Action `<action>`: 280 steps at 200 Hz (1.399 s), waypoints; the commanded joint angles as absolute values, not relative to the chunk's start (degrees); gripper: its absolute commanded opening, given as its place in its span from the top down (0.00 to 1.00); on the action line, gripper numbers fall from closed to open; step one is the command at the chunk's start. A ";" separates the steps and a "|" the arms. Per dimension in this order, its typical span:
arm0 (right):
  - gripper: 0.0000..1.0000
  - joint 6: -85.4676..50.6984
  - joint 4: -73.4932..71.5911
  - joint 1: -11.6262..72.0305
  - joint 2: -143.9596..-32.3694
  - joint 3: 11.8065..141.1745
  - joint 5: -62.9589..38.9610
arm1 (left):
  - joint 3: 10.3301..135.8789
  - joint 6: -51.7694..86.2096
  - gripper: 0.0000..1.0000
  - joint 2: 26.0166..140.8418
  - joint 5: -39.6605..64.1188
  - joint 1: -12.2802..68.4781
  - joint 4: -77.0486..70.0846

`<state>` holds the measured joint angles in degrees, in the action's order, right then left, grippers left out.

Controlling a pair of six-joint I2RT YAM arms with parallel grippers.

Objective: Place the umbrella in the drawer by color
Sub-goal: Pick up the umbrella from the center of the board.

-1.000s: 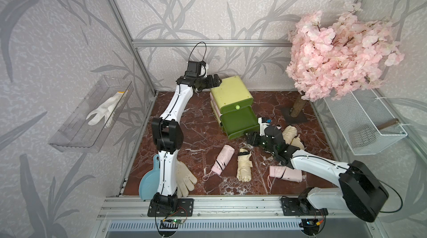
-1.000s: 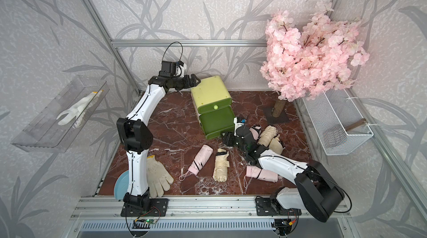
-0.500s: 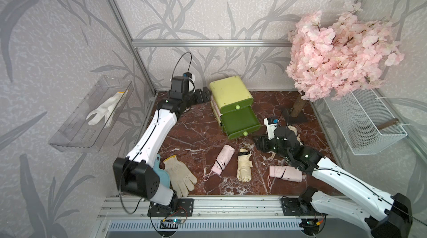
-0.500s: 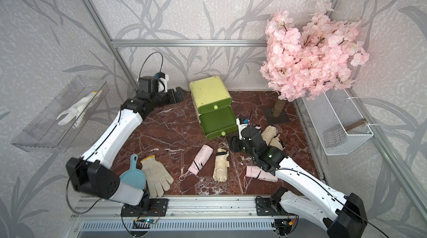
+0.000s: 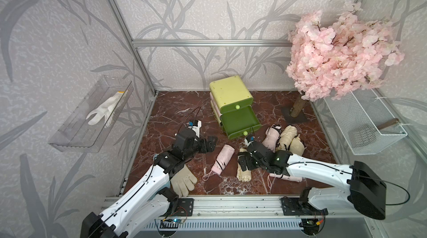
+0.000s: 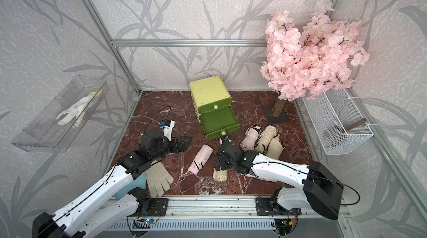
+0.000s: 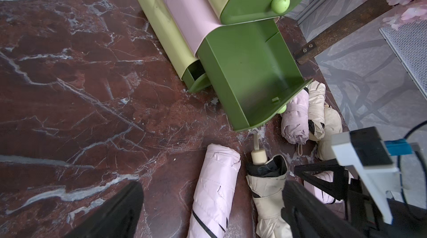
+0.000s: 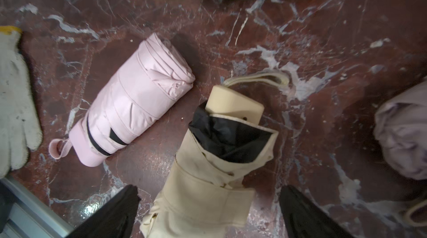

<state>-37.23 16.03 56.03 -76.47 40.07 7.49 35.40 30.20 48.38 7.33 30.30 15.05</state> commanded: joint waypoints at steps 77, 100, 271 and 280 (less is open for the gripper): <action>0.23 -41.75 4.07 56.56 -84.76 34.33 7.34 | 30.88 30.88 0.04 44.91 7.87 32.85 8.05; 0.44 -41.65 -2.40 56.82 -78.00 28.34 6.15 | 29.98 31.95 0.05 43.72 8.00 34.53 6.34; 0.41 -14.55 -32.96 62.49 -43.47 18.47 10.51 | 39.62 31.67 0.11 61.28 6.82 57.48 -21.06; 0.41 -14.50 -33.25 62.47 -43.26 18.37 10.12 | 40.29 31.07 0.15 61.75 5.16 57.48 -18.75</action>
